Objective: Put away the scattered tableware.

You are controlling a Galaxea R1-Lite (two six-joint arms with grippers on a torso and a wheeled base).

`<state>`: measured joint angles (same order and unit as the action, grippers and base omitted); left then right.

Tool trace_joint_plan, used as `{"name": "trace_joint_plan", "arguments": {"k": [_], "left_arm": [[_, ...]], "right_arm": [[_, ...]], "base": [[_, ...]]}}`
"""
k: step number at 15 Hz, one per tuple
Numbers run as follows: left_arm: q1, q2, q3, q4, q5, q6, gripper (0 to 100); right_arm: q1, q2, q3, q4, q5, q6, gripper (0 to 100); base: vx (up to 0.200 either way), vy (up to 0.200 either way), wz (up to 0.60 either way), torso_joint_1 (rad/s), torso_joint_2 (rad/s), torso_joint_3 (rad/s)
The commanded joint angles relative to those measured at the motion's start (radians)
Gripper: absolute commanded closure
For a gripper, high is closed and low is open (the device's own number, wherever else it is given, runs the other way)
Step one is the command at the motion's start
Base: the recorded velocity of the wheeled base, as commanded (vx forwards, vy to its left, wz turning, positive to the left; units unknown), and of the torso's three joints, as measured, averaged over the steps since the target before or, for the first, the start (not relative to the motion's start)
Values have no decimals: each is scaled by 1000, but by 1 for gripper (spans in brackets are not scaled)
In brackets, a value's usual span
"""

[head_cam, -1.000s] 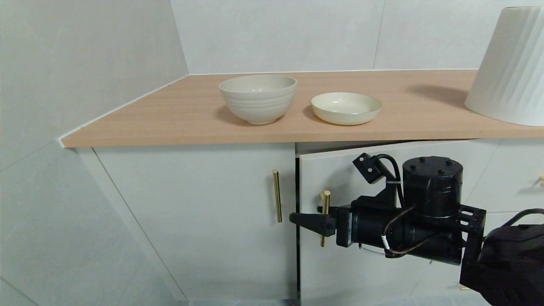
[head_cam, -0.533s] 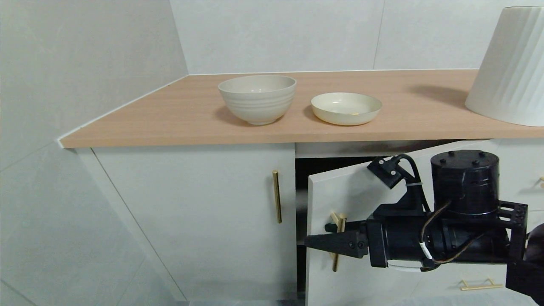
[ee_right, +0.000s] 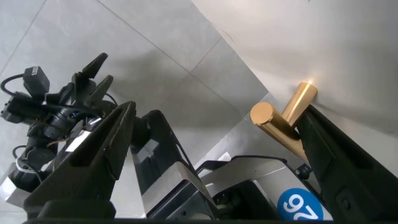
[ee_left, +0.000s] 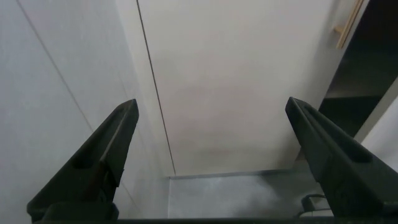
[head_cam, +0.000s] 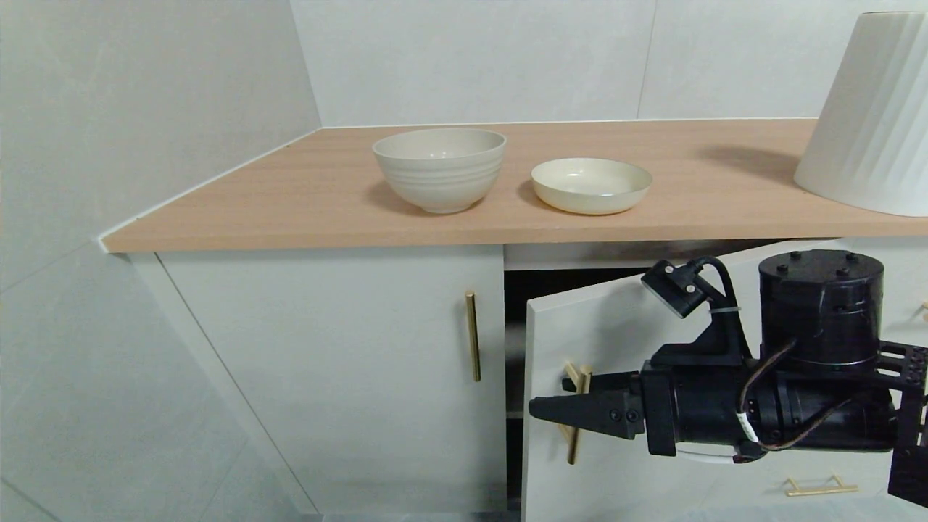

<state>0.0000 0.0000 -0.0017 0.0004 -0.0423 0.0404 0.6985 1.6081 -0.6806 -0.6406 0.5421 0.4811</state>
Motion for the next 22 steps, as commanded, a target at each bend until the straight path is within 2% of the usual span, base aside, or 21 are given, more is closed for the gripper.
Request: {"name": "trace_joint_plan", "arguments": {"k": [1,2,3,5,7,8,9,10,11,12,14,16,19,20,21,22], "left_arm": [[0,0,0,1,-1,27,0],[-2,17,-4,3,-5,61,0],[-11,61,-60,12,-36,64,0],[-35,166,-204,85,-146,61,0],[-44,357,-336,141,-283,58,0],[-44,399,-362,141,-306,58,0],[-44,563,-440,139,-358,56,0],[-51,637,-475,138,-376,56,0],[-84,776,-543,138,-393,56,0],[-132,913,-609,135,-395,38,0],[-199,1045,-643,84,-395,6,0],[-259,1131,-620,-8,-395,-85,0],[-360,1213,-603,-161,-395,-277,0],[-400,1244,-593,-257,-395,-363,0],[-423,1264,-578,-329,-395,-413,0],[-445,1281,-558,-389,-395,-442,0]], "right_arm": [[1,-2,4,1,-1,-1,0],[1,-4,4,-1,-1,-1,0],[1,-2,4,-1,-1,-1,0],[3,0,12,-1,9,-1,0],[3,-2,19,-2,39,-1,0],[3,-2,21,-2,41,-1,0],[3,-2,27,-2,41,-1,0],[3,-4,32,-2,42,-1,0],[3,-5,35,-7,42,-1,0],[3,-8,35,-7,42,-1,0],[3,-10,35,-7,42,-1,0],[4,-8,35,-7,42,-1,0],[6,-16,35,-8,42,-2,0],[6,-20,35,-8,42,-1,0],[6,-25,35,-7,42,-1,0],[7,-28,35,-7,42,-1,0]], "base": [[0,0,0,0,0,0],[0,0,0,0,0,0],[0,0,0,0,0,0],[0,0,0,0,0,0],[0,0,0,0,0,0],[0,0,0,0,0,0],[0,0,0,0,0,0],[0,0,0,0,0,0],[0,0,0,0,0,0],[0,0,0,0,0,0],[0,0,0,0,0,0],[0,0,0,0,0,0],[0,0,0,0,0,0],[0,0,0,0,0,0],[0,0,0,0,0,0],[0,0,0,0,0,0]]}}
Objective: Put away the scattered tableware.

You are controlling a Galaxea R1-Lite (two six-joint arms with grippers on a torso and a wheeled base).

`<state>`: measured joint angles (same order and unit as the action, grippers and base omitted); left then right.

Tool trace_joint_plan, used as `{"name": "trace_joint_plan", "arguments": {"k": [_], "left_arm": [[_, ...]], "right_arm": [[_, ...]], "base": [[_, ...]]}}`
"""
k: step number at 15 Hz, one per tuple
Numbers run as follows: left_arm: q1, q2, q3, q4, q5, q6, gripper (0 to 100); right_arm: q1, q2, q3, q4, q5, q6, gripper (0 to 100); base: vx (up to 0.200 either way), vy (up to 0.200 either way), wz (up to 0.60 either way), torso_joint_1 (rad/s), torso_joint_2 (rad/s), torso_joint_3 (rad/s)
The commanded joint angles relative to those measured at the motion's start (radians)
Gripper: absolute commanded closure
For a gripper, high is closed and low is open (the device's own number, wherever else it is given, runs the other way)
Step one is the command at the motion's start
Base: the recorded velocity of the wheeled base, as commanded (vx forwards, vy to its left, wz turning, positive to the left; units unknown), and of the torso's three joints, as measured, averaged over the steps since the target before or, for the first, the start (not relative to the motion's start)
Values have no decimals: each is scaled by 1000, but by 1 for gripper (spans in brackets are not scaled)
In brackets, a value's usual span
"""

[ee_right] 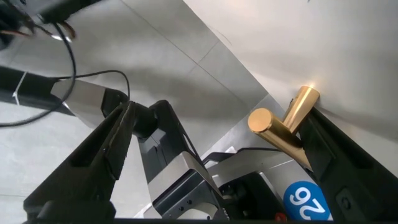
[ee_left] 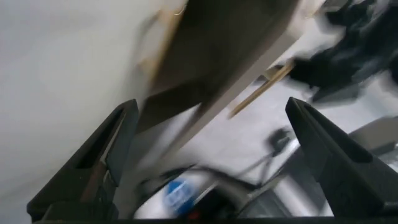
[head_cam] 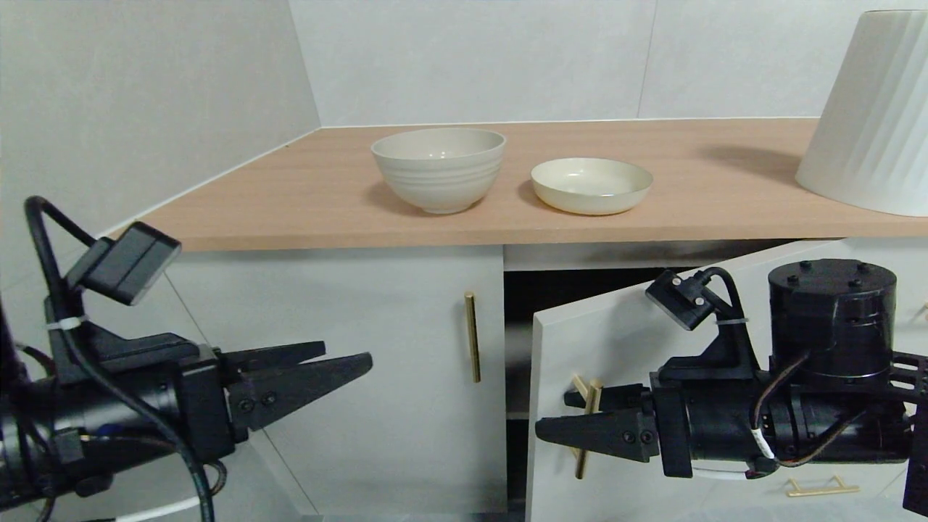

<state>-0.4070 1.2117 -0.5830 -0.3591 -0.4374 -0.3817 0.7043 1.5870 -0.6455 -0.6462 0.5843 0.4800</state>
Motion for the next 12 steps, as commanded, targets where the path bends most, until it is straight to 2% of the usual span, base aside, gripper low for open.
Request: {"name": "trace_joint_plan", "arguments": {"k": [1,3,5,6,9,10,12], "left_arm": [[-62,88,40,-58,2,-23,0],[-93,112,55,-70,3,-20,0],[-98,118,61,-70,3,-22,0],[-98,120,63,-70,3,-20,100],[-98,134,61,-72,5,-11,100],[-99,143,63,-70,5,3,100],[-99,163,60,-70,8,50,100]], "right_arm": [[1,-7,1,-1,0,0,0],[1,-7,1,-1,0,0,0],[1,-7,1,-1,0,0,0],[1,-7,1,-1,0,0,0],[3,-5,1,-1,0,0,0],[3,-4,1,0,0,0,0],[6,-4,1,0,0,0,0]], "base": [[0,0,0,0,0,0],[0,0,0,0,0,0],[0,0,0,0,0,0],[0,0,0,0,0,0],[0,0,0,0,0,0],[0,0,0,0,0,0],[0,0,0,0,0,0]]}}
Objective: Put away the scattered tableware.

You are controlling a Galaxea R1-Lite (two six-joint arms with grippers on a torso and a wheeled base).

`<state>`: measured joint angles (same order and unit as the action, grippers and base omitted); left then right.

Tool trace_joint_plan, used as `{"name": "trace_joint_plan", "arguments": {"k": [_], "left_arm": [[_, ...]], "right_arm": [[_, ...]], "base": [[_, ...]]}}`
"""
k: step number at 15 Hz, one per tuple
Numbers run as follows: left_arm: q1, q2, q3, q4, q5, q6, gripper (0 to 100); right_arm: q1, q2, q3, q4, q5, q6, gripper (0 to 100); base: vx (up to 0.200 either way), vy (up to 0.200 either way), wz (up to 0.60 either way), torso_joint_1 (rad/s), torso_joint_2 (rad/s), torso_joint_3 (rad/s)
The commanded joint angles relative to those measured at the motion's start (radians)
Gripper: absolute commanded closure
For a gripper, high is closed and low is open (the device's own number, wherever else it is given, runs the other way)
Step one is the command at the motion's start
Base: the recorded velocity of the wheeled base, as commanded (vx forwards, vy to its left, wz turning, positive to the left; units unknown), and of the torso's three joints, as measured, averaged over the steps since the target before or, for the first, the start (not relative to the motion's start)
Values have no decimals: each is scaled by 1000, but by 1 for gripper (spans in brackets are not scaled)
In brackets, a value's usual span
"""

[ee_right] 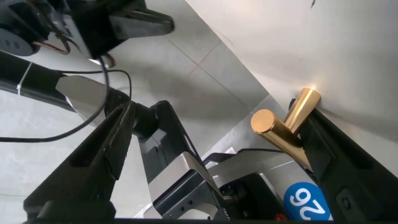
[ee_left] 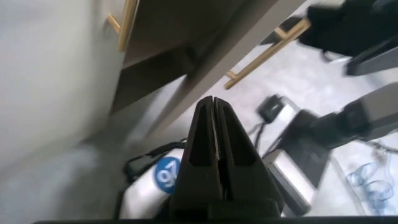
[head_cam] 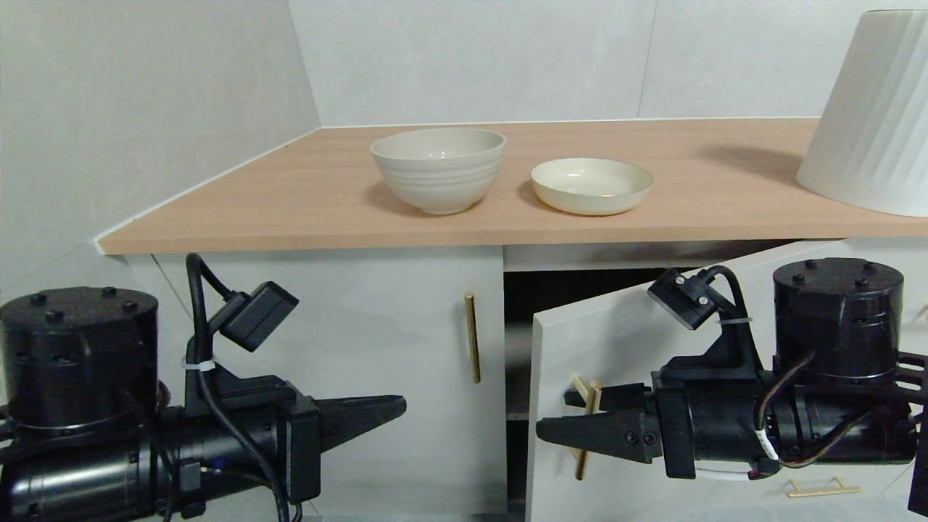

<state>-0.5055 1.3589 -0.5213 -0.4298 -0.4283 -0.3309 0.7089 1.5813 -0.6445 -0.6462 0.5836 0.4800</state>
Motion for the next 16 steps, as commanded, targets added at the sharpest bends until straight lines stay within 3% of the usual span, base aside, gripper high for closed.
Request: {"name": "trace_joint_plan", "arguments": {"k": [1,6,9,14,16], "left_arm": [[1,25,1,6,20,49,100],[-22,149,-57,-27,31,62,100],[-30,264,-141,-96,22,61,100],[-122,514,-36,-593,16,49,100],[-159,583,-13,-759,16,15,100]], "right_arm": [[3,2,0,0,1,0,0],[3,3,2,2,-1,0,0],[3,-3,2,2,-1,0,0],[3,-10,8,2,1,2,0],[3,-20,9,3,1,2,0]], "base": [[0,0,0,0,0,0],[0,0,0,0,0,0],[0,0,0,0,0,0],[0,0,0,0,0,0],[0,0,0,0,0,0]]}}
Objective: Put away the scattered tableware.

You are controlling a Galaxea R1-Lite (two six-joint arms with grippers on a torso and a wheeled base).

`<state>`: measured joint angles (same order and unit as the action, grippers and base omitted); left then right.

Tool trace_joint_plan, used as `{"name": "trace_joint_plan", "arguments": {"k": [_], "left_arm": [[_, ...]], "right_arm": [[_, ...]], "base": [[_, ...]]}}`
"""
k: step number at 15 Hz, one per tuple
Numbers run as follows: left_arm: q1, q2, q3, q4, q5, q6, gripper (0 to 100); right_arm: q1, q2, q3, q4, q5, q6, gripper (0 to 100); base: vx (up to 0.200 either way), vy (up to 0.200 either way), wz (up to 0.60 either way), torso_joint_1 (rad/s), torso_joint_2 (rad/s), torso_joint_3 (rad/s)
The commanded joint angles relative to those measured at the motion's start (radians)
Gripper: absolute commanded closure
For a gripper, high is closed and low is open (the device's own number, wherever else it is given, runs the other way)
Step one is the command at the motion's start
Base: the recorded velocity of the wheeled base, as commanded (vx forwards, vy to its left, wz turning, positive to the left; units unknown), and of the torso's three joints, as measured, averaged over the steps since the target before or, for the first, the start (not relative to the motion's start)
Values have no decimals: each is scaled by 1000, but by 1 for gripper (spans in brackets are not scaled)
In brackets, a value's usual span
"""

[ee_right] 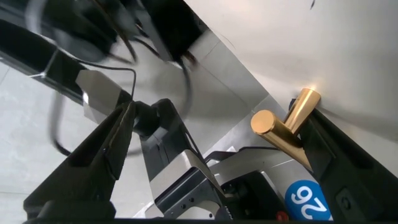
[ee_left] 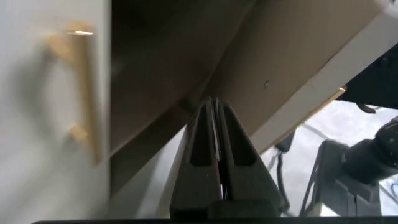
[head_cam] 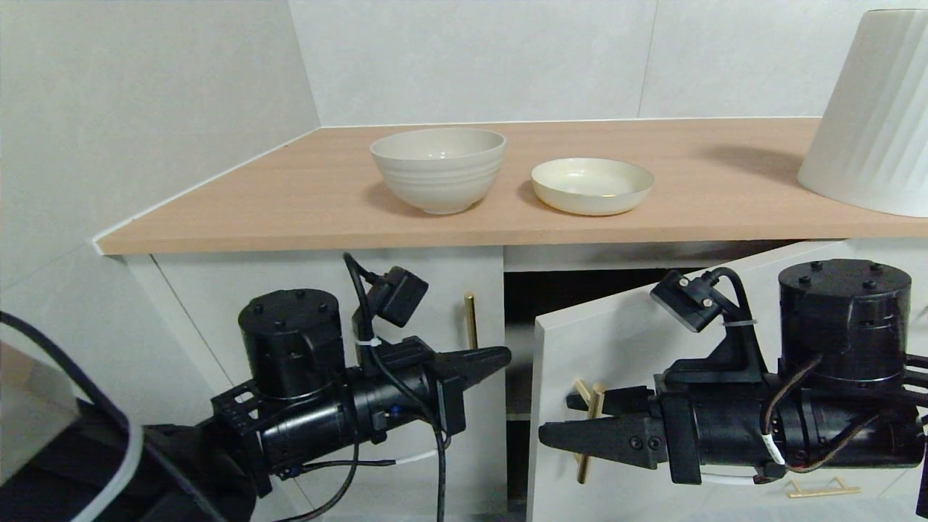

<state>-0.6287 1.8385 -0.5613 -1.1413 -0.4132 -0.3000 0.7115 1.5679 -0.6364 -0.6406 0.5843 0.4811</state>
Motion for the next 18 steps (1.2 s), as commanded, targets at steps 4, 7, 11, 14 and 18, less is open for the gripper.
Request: {"name": "trace_joint_plan", "arguments": {"k": [4,7,11,14,18], "left_arm": [[-78,245,37,-341,1,-30,100],[-88,274,32,-408,1,-28,100],[-101,265,21,-410,1,-24,100],[-103,242,-31,-373,-3,-22,100],[-103,185,-137,-209,-3,-19,100]], "right_arm": [[0,-11,12,-2,0,-1,0],[-4,-22,40,-8,-4,-30,0],[-44,-54,78,10,-4,-96,0],[-46,-163,89,121,-9,-102,0],[23,-275,126,263,-317,-137,0]], "base": [[0,0,0,0,0,0],[0,0,0,0,0,0],[0,0,0,0,0,0],[0,0,0,0,0,0],[0,0,0,0,0,0]]}}
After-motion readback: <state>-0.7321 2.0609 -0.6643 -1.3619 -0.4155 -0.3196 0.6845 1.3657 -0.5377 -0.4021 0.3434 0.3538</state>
